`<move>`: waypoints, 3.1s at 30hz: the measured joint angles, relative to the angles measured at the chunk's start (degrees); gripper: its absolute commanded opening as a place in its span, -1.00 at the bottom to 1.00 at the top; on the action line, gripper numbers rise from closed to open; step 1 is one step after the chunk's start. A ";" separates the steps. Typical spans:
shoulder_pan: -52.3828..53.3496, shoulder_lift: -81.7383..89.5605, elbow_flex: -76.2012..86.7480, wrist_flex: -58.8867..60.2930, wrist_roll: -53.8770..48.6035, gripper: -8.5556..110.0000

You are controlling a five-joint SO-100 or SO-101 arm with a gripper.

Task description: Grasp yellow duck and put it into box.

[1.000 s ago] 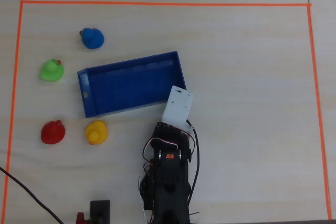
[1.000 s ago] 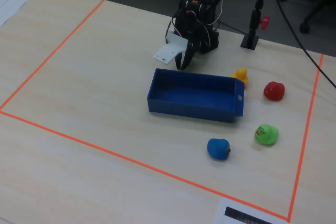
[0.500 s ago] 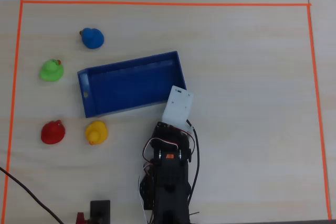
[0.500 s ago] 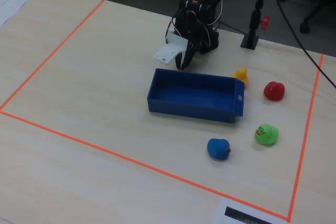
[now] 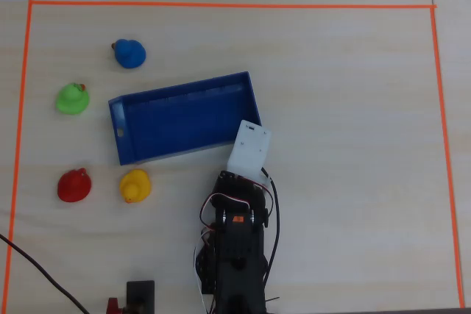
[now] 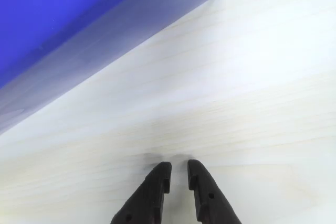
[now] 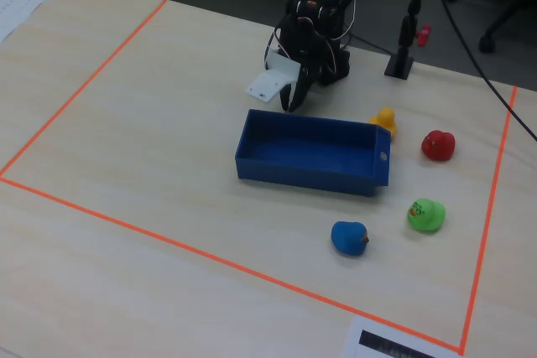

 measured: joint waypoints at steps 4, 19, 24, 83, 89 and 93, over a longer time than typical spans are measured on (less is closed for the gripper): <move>0.00 0.00 0.00 0.00 0.00 -0.83; 1.85 -12.66 -3.16 -5.62 -2.55 -0.67; 3.52 -21.01 -15.91 0.70 -3.69 -0.44; -56.95 -50.45 -42.89 3.87 36.47 -0.13; -56.95 -54.05 -42.36 -1.05 35.42 -0.12; -56.95 -56.25 -42.71 -2.72 35.42 -0.12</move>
